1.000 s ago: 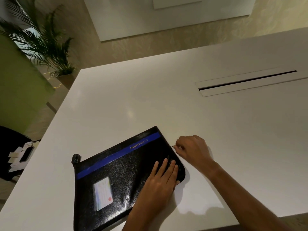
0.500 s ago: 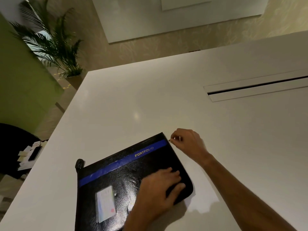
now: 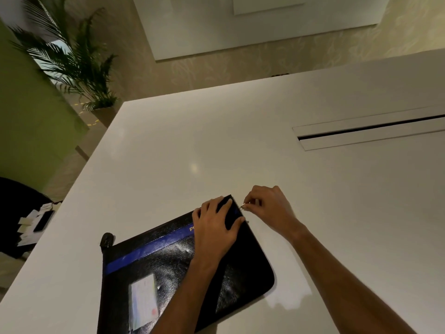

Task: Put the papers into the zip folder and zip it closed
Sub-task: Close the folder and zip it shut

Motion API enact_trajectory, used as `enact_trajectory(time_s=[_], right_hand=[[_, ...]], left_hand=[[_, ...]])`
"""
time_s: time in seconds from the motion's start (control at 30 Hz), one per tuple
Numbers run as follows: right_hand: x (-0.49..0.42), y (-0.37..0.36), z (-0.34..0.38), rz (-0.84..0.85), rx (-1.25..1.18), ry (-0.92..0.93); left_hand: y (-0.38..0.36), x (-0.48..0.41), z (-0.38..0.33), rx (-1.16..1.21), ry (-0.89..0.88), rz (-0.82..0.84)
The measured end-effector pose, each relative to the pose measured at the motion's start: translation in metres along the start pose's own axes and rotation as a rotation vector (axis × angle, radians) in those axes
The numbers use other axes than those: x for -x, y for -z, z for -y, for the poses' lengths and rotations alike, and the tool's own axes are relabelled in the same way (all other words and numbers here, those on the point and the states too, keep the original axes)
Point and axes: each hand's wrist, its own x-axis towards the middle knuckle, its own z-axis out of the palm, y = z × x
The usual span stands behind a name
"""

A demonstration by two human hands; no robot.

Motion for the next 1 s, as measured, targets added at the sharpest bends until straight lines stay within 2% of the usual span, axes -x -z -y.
enact_trajectory(time_s=[0.47,1.0], right_hand=[[-0.008,-0.011,0.000,-0.024,-0.092,-0.052],[-0.004,-0.017,0.011,-0.094,0.011,-0.076]], left_hand=[[0.001,0.002,-0.003,-0.003,0.013,-0.020],[0.000,0.002,-0.002,-0.032,0.004,0.002]])
